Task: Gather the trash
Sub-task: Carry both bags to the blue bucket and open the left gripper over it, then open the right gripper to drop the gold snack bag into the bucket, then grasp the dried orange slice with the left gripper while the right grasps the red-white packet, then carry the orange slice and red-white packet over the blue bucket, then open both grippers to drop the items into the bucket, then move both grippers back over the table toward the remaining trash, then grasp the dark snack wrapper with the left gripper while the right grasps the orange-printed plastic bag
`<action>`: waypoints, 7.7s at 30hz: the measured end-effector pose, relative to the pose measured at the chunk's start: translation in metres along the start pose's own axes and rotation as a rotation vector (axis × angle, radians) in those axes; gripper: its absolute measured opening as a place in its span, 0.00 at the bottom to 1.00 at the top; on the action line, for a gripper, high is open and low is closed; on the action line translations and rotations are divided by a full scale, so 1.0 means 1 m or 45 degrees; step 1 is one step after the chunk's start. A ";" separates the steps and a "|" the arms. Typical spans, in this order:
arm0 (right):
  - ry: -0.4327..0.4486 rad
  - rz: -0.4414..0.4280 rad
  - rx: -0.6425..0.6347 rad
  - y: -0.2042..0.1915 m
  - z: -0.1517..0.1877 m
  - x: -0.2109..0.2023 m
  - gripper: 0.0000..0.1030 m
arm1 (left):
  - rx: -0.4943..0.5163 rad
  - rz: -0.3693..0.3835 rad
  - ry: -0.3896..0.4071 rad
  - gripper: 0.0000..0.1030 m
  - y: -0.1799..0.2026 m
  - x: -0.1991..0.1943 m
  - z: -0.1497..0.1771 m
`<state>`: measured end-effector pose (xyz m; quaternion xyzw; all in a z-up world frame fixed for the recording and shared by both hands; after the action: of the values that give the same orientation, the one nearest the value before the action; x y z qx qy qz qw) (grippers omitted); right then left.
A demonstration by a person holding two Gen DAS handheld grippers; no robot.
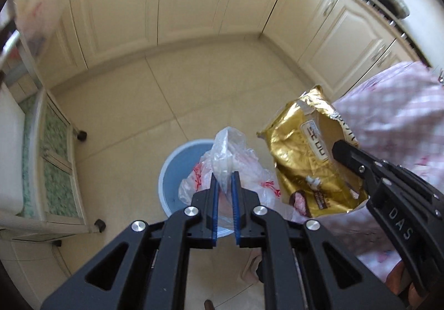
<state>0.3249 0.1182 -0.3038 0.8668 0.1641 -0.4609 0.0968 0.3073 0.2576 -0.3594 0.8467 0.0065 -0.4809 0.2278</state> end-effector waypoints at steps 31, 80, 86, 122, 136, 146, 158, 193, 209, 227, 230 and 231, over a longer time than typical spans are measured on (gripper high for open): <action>-0.096 -0.058 0.000 -0.020 -0.012 0.036 0.29 | -0.152 0.004 0.022 0.61 -0.038 0.012 -0.010; 0.222 0.524 0.689 0.378 0.050 -0.226 0.44 | 0.597 0.413 0.142 0.67 0.368 -0.037 -0.032; 0.161 0.444 0.694 0.384 0.050 -0.214 0.17 | 0.612 0.462 0.098 0.43 0.375 -0.026 -0.037; 0.247 0.021 0.084 0.069 -0.018 -0.177 0.13 | 0.273 0.328 0.246 0.07 0.137 -0.112 -0.009; -0.036 -0.038 -0.011 -0.006 -0.015 -0.040 0.14 | 0.068 0.188 0.055 0.19 0.027 -0.022 -0.013; -0.099 -0.045 -0.012 -0.015 -0.013 -0.009 0.14 | -0.017 0.191 0.028 0.35 0.001 0.001 -0.015; -0.079 -0.088 -0.038 -0.038 -0.022 -0.003 0.17 | -0.076 0.177 0.072 0.35 -0.018 -0.014 -0.014; 0.511 0.369 0.359 0.215 0.021 -0.278 0.49 | 0.554 0.454 0.271 0.60 0.286 -0.146 0.007; 0.394 0.519 0.628 0.353 0.080 -0.275 0.50 | 0.662 0.478 0.084 0.60 0.407 -0.070 0.009; 0.344 0.278 0.888 0.385 0.041 -0.236 0.56 | 0.529 0.552 -0.023 0.14 0.421 -0.012 -0.018; 0.314 0.239 0.912 0.388 0.038 -0.226 0.32 | 0.548 0.565 0.002 0.13 0.417 -0.020 -0.014; 0.303 0.217 0.912 0.388 0.038 -0.223 0.24 | 0.559 0.559 0.023 0.13 0.416 -0.025 -0.014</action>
<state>0.3244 -0.2973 -0.1333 0.9036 -0.0698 -0.3753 -0.1941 0.4005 -0.1044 -0.1752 0.8609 -0.2786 -0.4027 0.1378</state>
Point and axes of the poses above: each gripper's, at about its wrist camera, not at the fingertips, and x roughly the way its jaws point, y to its right, z to its underside, the point moved 3 cm from there along x, roughly the way its jaws point, and after that the axes turned 10 degrees about z, right-handed, at the moved point
